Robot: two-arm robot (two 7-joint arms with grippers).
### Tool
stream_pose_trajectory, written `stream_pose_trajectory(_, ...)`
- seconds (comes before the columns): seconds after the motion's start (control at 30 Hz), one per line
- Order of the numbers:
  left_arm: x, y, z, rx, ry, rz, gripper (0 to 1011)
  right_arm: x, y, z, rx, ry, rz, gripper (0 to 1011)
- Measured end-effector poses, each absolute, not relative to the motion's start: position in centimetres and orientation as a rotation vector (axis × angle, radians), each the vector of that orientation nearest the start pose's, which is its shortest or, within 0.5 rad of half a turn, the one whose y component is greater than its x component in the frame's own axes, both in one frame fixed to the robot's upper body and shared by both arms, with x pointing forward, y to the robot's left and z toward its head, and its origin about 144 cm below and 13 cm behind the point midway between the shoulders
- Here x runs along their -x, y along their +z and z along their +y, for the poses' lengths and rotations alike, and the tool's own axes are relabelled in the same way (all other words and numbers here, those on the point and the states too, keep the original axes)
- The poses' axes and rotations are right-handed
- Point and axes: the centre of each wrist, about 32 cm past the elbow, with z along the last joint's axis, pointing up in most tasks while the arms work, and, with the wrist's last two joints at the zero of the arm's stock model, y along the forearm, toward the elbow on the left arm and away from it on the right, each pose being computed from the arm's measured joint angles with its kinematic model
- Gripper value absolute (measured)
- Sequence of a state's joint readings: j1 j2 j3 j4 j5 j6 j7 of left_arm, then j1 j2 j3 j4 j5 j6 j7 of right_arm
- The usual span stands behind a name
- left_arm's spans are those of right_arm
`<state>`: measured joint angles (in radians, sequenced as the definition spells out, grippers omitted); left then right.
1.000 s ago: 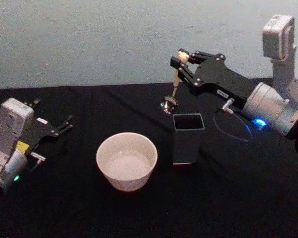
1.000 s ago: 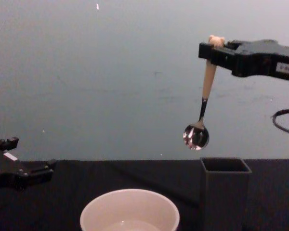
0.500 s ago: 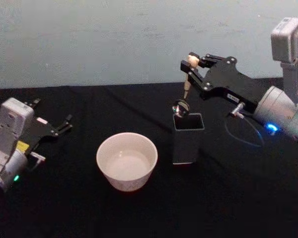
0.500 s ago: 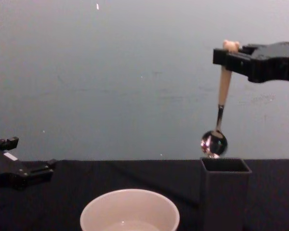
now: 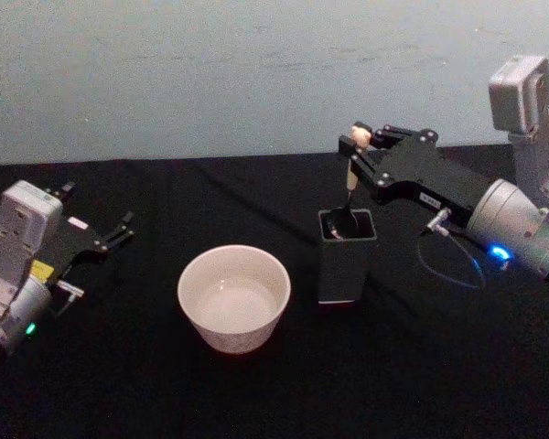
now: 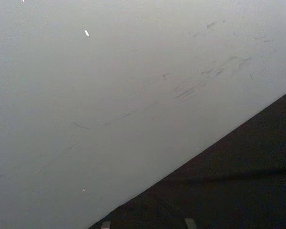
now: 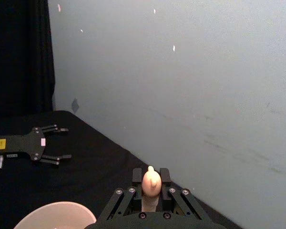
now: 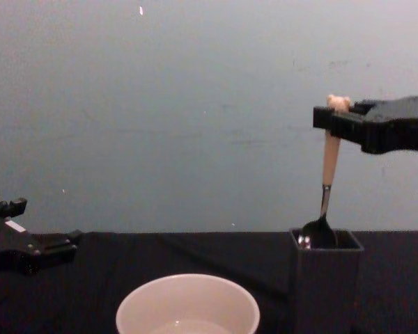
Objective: Pick up the stirring spoon with one hand, stir inside the cup, then place it back in its original position.
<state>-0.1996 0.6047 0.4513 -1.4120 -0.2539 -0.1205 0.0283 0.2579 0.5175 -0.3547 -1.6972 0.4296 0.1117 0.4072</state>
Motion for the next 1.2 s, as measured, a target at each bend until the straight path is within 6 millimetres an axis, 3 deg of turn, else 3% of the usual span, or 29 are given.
stream_pose_trajectory(0.57, -48.9, 114.0, 31.0, -0.304, 1.248, -0.285, 1001, -49.3, 120.6, -23.9, 0.028, -0.908, -0.036, 214)
stream_pose_trajectory(1.2, -48.9, 114.0, 31.0, -0.305, 1.248, -0.285, 1001, -48.8, 118.2, -23.7, 0.041, -0.957, -0.004, 214)
